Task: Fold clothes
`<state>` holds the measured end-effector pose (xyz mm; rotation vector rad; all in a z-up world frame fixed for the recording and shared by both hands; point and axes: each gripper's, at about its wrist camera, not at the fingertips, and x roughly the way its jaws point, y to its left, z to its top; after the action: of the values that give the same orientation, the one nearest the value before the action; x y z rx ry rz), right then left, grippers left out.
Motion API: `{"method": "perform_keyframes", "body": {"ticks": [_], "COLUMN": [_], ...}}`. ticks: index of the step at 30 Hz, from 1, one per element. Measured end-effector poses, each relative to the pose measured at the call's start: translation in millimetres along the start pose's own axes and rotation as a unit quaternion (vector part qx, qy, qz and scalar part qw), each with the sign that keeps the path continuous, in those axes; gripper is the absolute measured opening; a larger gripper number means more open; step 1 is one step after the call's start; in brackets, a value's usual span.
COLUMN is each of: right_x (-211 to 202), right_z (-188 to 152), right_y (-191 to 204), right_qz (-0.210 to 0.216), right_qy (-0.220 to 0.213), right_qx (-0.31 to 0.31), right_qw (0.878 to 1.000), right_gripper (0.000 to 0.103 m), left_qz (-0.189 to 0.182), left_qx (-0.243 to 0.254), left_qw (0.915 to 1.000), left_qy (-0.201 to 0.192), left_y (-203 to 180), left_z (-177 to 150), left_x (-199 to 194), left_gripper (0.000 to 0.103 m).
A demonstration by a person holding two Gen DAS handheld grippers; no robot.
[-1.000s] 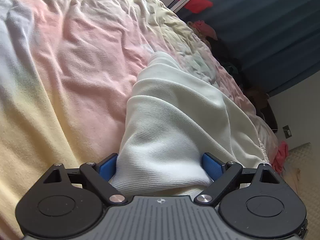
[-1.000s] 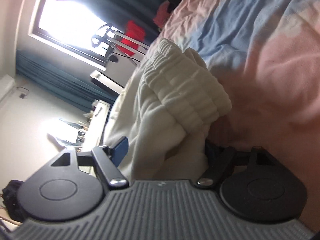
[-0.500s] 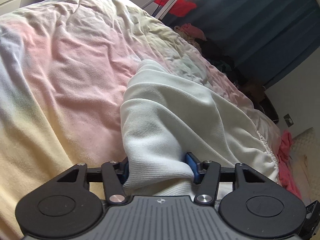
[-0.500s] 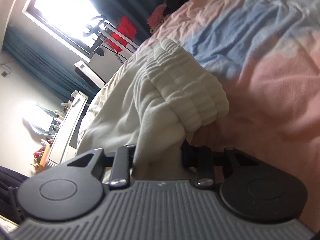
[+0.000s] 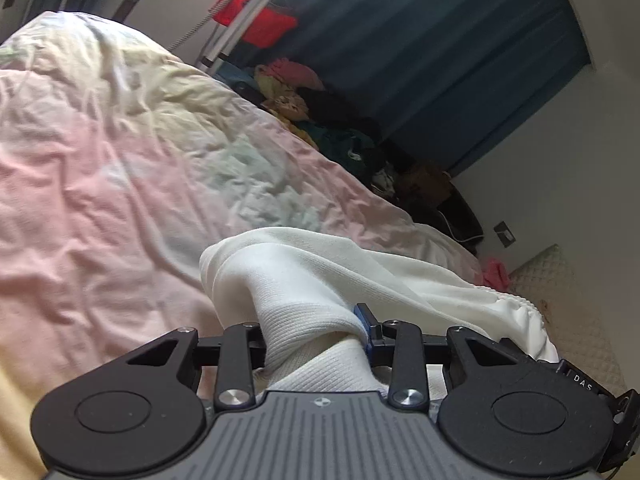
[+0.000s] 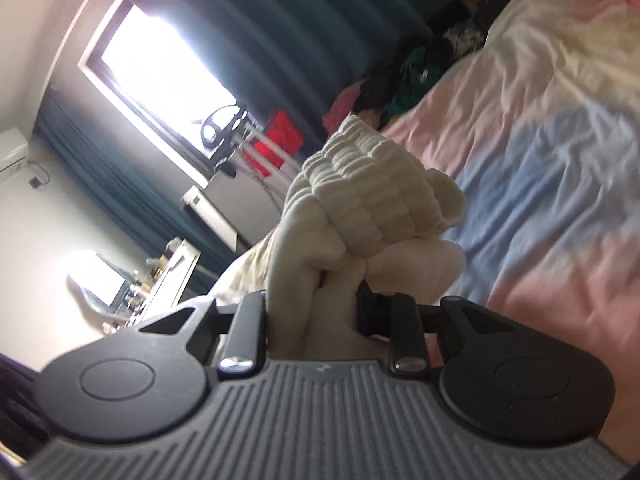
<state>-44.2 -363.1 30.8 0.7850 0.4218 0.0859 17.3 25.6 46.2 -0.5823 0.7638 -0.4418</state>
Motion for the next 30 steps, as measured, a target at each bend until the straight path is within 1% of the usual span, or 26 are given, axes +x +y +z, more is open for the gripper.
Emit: {"method": "perform_keyframes", "body": {"ticks": [4, 8, 11, 13, 15, 16, 18, 20, 22, 24, 27, 30], "right_x": [2.5, 29.5, 57.1, 75.6, 92.8, 100.5, 116.4, 130.8, 139.9, 144.1, 141.3, 138.7], "right_z": [69.9, 144.6, 194.8, 218.3, 235.8, 239.8, 244.9, 238.8, 225.2, 208.5, 178.6, 146.9], "right_y": [-30.7, -71.1, -103.5, -123.4, -144.1, -155.0, -177.7, -201.6, -224.7, -242.1, -251.9, -256.5], "right_qz": [-0.027, -0.057, -0.083, -0.097, -0.109, -0.113, -0.120, -0.127, -0.130, -0.131, -0.133, -0.150], "right_qy": [-0.038, -0.069, -0.090, -0.103, -0.114, -0.119, -0.126, -0.126, -0.122, -0.119, -0.120, -0.115], "right_qx": [0.013, 0.033, 0.039, 0.042, 0.044, 0.042, 0.040, 0.043, 0.055, 0.062, 0.054, 0.057], "right_qw": [0.999, 0.995, 0.992, 0.989, 0.986, 0.986, 0.984, 0.983, 0.982, 0.982, 0.982, 0.980], "right_gripper": [0.028, 0.028, 0.028, 0.028, 0.028, 0.028, 0.028, 0.028, 0.028, 0.028, 0.029, 0.029], "left_qz": [-0.017, -0.026, -0.024, -0.023, -0.022, -0.021, -0.018, -0.014, -0.016, -0.022, -0.030, -0.014], "left_qx": [0.026, 0.049, 0.066, 0.076, 0.084, 0.088, 0.097, 0.105, 0.116, 0.133, 0.155, 0.172], "left_qw": [0.9993, 0.9980, 0.9971, 0.9964, 0.9958, 0.9954, 0.9943, 0.9930, 0.9913, 0.9889, 0.9853, 0.9817], "left_qy": [0.020, 0.032, 0.030, 0.028, 0.030, 0.031, 0.041, 0.051, 0.059, 0.062, 0.065, 0.081], "left_y": [-69.7, -140.4, -185.5, -209.5, -221.4, -227.1, -225.4, -223.2, -212.8, -198.8, -174.3, -151.3], "left_z": [29.6, 65.0, 89.1, 101.9, 107.0, 109.4, 105.7, 101.6, 92.1, 80.1, 62.5, 42.5], "left_x": [74.1, 165.8, 235.7, 281.2, 321.2, 341.2, 374.4, 407.3, 428.0, 434.4, 433.9, 430.2], "left_gripper": [0.036, 0.036, 0.036, 0.036, 0.036, 0.036, 0.036, 0.037, 0.037, 0.037, 0.038, 0.039]}}
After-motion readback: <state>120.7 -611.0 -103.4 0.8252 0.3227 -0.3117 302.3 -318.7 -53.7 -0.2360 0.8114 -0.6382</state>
